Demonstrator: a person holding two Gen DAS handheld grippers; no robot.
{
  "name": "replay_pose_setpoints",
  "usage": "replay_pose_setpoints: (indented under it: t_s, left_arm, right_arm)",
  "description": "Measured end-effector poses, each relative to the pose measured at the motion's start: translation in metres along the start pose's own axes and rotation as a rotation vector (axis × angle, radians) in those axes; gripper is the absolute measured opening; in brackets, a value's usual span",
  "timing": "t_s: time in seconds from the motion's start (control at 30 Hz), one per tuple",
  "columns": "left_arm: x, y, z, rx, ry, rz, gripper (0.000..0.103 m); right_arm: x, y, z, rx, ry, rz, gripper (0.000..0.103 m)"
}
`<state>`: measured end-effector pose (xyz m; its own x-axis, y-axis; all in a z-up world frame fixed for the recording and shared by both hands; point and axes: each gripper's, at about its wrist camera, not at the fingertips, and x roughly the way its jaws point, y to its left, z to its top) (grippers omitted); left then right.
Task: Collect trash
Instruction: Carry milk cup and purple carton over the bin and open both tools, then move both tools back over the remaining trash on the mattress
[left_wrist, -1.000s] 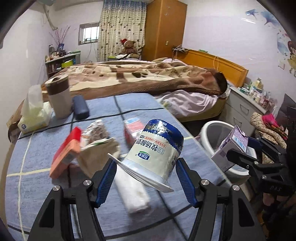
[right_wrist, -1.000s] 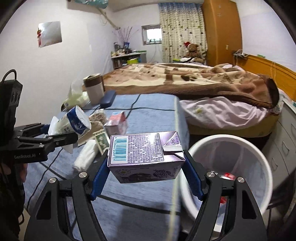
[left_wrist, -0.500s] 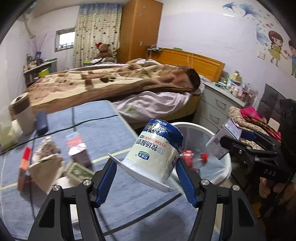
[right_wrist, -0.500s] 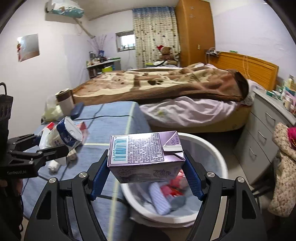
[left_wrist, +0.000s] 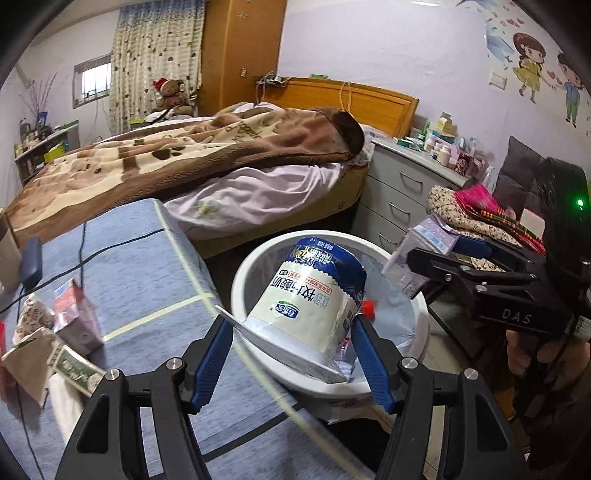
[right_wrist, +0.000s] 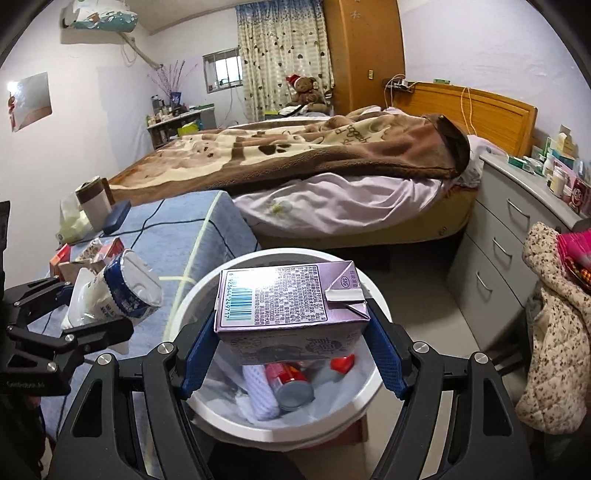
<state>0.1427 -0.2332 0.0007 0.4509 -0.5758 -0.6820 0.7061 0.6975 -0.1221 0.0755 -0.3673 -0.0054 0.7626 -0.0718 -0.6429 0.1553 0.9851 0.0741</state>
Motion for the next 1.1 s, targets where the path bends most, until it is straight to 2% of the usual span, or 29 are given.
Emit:
replay_pose_setpoints:
  t_s: [0.47,0.67,0.73,1.1]
  left_arm:
    - [0.029,-0.023,0.006,0.028,0.033,0.005,0.067]
    - [0.032,-0.023,0.008,0.018,0.029,-0.013,0.068]
    - [0.03,-0.023,0.008,0.019,0.02,-0.015,0.073]
    - [0.021,-0.011,0.008,-0.014,0.006,-0.014,0.073]
  right_arm:
    - [0.02,-0.021,-0.003,-0.01,0.066,-0.007,0.076]
    - [0.02,-0.024,-0.003,-0.001,0.063,-0.003,0.076]
    - [0.021,-0.025,-0.002,-0.001,0.06,-0.012,0.076]
    - [0.02,-0.024,0.003,0.027,0.038,-0.018,0.077]
